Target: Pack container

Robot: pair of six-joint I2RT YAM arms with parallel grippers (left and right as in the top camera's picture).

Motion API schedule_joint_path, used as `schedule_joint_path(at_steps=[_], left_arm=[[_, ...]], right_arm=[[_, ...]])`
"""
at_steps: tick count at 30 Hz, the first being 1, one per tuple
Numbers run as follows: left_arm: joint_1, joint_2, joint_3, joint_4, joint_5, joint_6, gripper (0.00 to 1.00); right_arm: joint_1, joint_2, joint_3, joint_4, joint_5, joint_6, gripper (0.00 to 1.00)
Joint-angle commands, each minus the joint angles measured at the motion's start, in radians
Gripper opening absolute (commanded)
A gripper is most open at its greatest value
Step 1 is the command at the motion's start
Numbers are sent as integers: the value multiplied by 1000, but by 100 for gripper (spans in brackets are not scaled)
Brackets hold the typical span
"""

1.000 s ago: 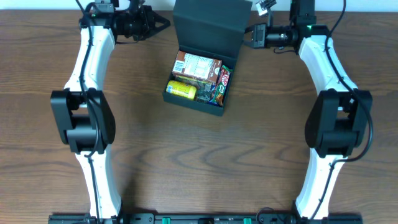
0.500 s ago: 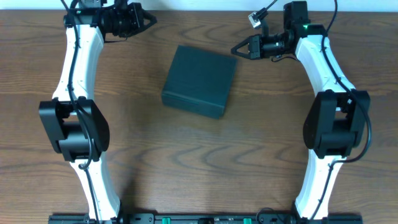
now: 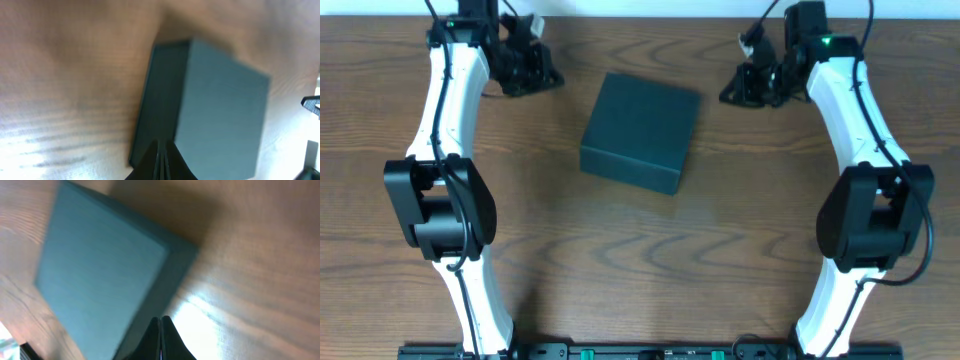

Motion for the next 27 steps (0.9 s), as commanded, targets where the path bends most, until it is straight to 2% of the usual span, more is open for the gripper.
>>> schedule_joint_path(at_steps=[1,7,13,27], left_arm=[[-1,-12,-122,23,37,31,6],[-37,-12,-303,140,110,6,6],[-100,-12,-380,241,116,-69,6],[-161,-12,-384,171,139,-75,6]], right_arm=[[18,23,-89,15,23,58,1],[60,23,-208,130,6,97,2],[103,23,-257,239,0,137,2],[134,23,-259,416,-2,137,2]])
